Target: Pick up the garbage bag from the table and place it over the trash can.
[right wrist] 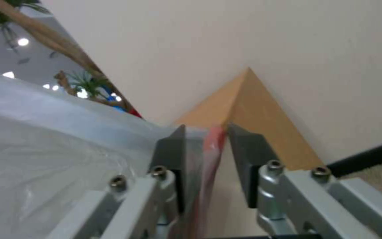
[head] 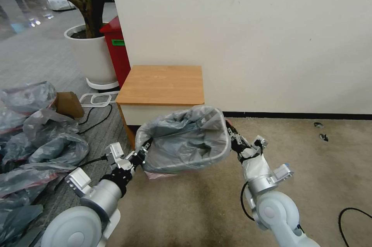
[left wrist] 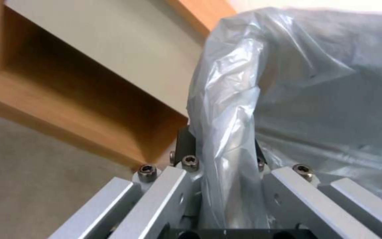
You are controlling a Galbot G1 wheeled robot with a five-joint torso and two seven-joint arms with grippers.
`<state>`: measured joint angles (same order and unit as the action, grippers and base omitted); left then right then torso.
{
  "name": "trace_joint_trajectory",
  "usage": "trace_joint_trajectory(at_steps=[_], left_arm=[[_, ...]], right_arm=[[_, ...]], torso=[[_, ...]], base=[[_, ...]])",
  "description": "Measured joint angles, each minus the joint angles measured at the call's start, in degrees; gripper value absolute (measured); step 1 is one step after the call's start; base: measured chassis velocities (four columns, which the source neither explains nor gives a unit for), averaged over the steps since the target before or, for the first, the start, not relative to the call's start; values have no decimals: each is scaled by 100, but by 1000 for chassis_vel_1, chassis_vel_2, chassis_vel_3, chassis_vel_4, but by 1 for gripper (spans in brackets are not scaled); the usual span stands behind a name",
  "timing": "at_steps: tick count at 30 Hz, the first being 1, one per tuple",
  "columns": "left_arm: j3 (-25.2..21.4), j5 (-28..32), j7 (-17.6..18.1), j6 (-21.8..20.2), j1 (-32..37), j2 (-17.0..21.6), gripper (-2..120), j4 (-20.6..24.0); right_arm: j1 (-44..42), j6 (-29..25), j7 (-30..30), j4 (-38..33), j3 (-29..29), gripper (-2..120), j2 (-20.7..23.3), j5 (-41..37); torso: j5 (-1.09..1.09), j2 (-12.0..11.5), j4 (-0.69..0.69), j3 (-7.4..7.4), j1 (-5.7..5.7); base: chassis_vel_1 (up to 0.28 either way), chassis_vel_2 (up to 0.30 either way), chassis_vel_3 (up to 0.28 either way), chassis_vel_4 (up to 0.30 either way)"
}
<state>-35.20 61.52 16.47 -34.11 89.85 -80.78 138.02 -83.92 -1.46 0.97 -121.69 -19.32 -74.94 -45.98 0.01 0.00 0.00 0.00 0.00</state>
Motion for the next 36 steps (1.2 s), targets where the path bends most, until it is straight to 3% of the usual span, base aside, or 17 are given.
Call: trace_joint_trajectory(at_steps=[7,9,13,15,17,19,21,22,24,26,29,31,36], left_arm=[[-49,-72,165,60,-107,63,3,-123],[-46,-98,197,73,-122,64,3,-154],[-27,-256,227,69,-97,74,3,-177],[37,-673,226,49,-35,109,3,-214],[56,-787,214,40,-22,119,3,-221],[157,-1331,106,9,34,159,3,-242],[161,-1355,102,6,37,161,3,-242],[237,-1778,2,-41,80,196,3,-242],[309,-2222,-140,-61,137,239,3,-242],[344,-2456,-208,-63,166,261,3,-242],[526,-3182,-393,-62,286,339,3,-223],[582,-3412,-433,-43,312,345,3,-223],[854,-4271,-579,106,381,287,3,-271]], right_arm=[[-510,-61,249,-464,-77,53,-49,190],[-611,-179,323,-560,-107,65,-74,227],[-657,-273,368,-843,-132,76,-86,259],[-640,-327,453,-1351,-75,87,7,829],[-623,-337,475,-1433,-46,90,41,988],[-530,-342,552,-1708,130,97,282,2020],[-522,-338,558,-1723,144,97,310,2122],[-443,-314,615,-1761,250,89,555,2957],[-344,-227,653,-1748,335,81,854,3713],[-282,-147,659,-1723,375,78,1017,4003],[89,403,638,-1642,549,63,1693,4665],[193,612,599,-1647,604,59,1863,4705],[720,2024,387,-1849,980,41,2699,4227]], torso=[[0,0,0,0,0],[-2,0,0,0,0],[-2,0,0,0,0],[-1,0,0,0,0],[-1,0,0,0,0],[-1,0,0,0,0],[-1,0,0,0,0],[-1,0,0,0,0],[-2,0,0,0,0],[-2,0,0,0,0],[-2,0,0,0,0],[-3,0,0,0,0],[-1,0,1,0,0]], base=[[0,0,0,0],[0,0,0,0],[0,0,0,0],[0,0,0,0],[0,0,0,0],[0,0,0,0],[0,0,0,0],[0,0,0,0],[0,0,0,0],[0,0,0,0],[0,0,0,0],[0,0,0,0],[0,0,0,0]])
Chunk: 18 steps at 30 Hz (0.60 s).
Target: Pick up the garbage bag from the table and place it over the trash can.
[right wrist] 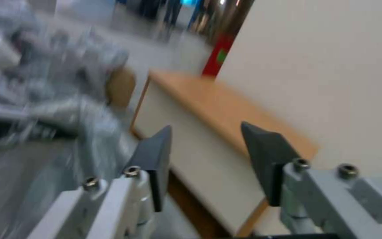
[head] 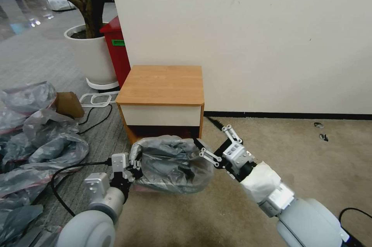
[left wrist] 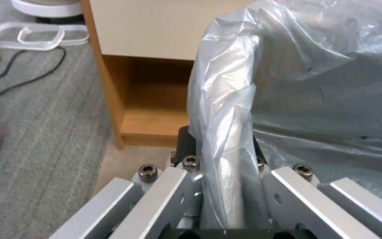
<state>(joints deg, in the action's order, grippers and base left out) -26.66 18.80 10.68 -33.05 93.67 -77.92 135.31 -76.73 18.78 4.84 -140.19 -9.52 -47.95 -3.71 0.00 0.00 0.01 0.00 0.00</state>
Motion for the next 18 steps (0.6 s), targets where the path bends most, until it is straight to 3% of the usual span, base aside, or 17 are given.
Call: trace_joint_trajectory(at_steps=[1,3,5,10,18], left_arm=[[119,-319,-50,48,18,-49,3,-48],[153,-392,-58,63,22,-61,3,-65],[341,-641,-71,97,39,-127,3,-150],[530,-875,-71,111,39,-179,3,-230],[828,-1110,-175,140,64,-192,3,-295]], right_arm=[[152,505,-97,-62,132,34,324,-363],[180,596,-107,-75,159,31,406,-437],[265,969,-52,-74,301,18,793,-626],[401,1159,221,113,534,0,902,-506],[634,1231,516,602,1090,0,717,-86]], torso=[[-1,0,0,0,0],[-1,0,-1,0,0],[0,0,-1,0,0],[-1,0,-1,0,0],[-1,0,-1,0,0]], base=[[0,0,0,0],[0,0,0,0],[0,0,0,0],[0,0,0,0],[0,0,0,0]])
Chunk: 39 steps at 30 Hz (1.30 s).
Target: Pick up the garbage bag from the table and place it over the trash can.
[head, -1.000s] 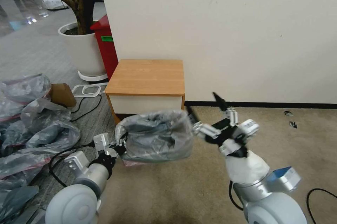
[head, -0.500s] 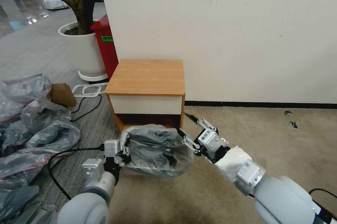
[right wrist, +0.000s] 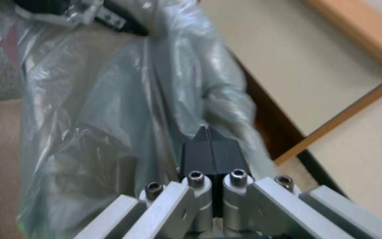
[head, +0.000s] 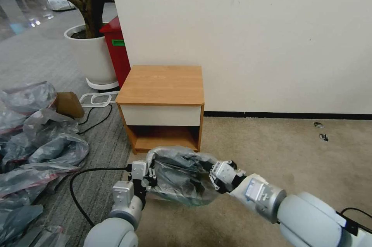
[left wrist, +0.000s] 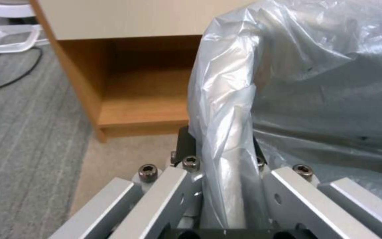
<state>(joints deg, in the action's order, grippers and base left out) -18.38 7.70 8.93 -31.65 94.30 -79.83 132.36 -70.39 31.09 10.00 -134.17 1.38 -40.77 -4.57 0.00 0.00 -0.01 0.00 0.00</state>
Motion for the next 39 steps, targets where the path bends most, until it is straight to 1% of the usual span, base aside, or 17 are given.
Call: trace_joint_trajectory(at_steps=[3,8,10,15,19,20,24,29,39], left_arm=[[42,-53,-52,27,17,10,3,0],[176,-281,-140,82,90,43,3,42],[201,-318,-145,87,101,46,3,55],[372,-480,-149,101,132,41,3,109],[482,-508,-148,101,146,41,3,148],[482,-508,-148,101,146,41,3,148],[599,-506,-137,98,200,42,3,248],[637,-492,-125,87,238,44,3,354],[603,-453,-113,82,252,50,3,410]], right_arm=[[55,2,69,138,111,0,-81,135],[367,91,199,568,483,0,-330,276],[423,114,216,637,546,0,-384,284],[724,201,274,1053,942,0,-630,425],[897,241,282,1294,1110,0,-784,478],[897,241,282,1294,1110,0,-784,478],[1105,251,301,1701,1260,0,-929,522],[1186,231,306,2015,1341,0,-1041,560],[1247,193,310,2236,1382,0,-1190,598]], torso=[[0,0,0,0,0],[1,0,1,0,0],[0,0,0,0,0],[1,0,0,0,0],[1,0,1,0,0],[1,0,1,0,0],[0,0,1,0,0],[1,0,1,0,0],[1,0,1,0,0]], base=[[0,0,0,0],[0,0,0,0],[0,0,0,0],[0,0,0,0],[0,0,0,0],[0,0,0,0],[0,0,0,0],[0,0,0,0],[0,0,0,0]])
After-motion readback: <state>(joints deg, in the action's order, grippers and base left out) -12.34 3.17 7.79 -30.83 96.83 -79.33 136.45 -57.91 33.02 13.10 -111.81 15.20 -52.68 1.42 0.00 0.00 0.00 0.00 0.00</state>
